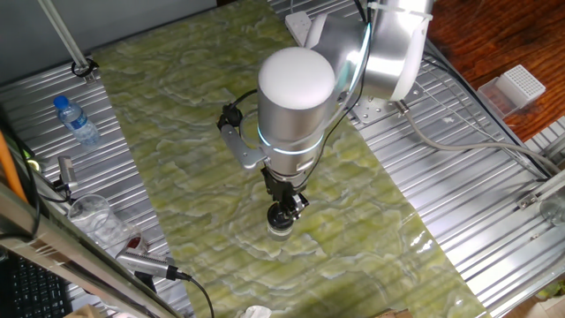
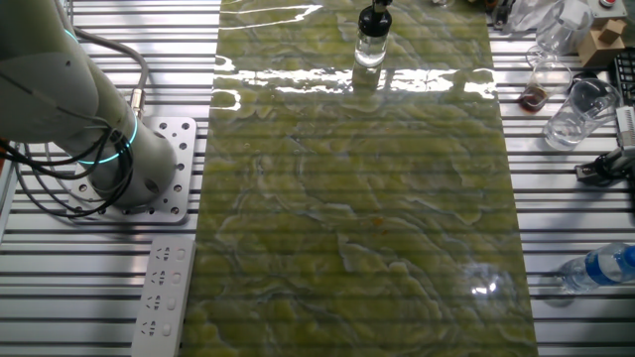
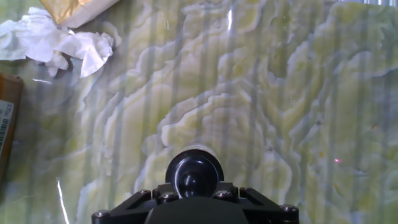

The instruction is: Screw the lid onto the jar

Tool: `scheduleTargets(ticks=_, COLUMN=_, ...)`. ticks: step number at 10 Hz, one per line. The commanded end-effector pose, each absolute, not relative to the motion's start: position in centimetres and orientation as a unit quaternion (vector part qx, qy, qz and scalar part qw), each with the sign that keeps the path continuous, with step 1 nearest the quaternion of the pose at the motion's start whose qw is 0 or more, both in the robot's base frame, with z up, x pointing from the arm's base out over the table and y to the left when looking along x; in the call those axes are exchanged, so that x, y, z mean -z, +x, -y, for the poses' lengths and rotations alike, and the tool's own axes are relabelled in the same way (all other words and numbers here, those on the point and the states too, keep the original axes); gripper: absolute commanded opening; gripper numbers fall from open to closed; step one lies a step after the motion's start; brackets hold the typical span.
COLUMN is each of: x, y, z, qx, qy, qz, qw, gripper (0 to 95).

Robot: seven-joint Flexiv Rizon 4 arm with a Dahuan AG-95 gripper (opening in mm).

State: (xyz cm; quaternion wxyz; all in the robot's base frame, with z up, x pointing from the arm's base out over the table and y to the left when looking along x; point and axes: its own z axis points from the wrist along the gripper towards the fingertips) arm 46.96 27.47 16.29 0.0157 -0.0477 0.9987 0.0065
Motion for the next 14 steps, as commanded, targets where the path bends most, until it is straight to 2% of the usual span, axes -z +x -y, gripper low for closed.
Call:
scheduleTargets(ticks=1, x=-16.23, y=46.98, z=-27.49, qx=-0.006, qy=-0.050, qz=-0.999, qw=0.015, gripper=38.0)
scheduleTargets(ticks=3, x=-16.05, y=47.03, z=-27.69, qx=-0.006, qy=-0.054, qz=-0.998, qw=0.010, gripper=38.0)
scheduleTargets(ticks=4, x=-15.92, y=47.08, z=-27.87, qx=-0.004, qy=-0.083, qz=-0.996, qw=0.013, gripper=57.0)
scheduleTargets(ticks=7, x=-15.83, y=47.12, z=-27.98, qx=-0.001, qy=-0.165, qz=-0.986, qw=0.021, gripper=57.0)
scheduleTargets(ticks=8, x=-15.83, y=47.11, z=-27.98, qx=0.000, qy=-0.191, qz=-0.981, qw=0.021, gripper=38.0)
scheduleTargets(ticks=14, x=-15.85, y=47.11, z=-27.96, qx=0.008, qy=-0.428, qz=-0.904, qw=0.021, gripper=38.0)
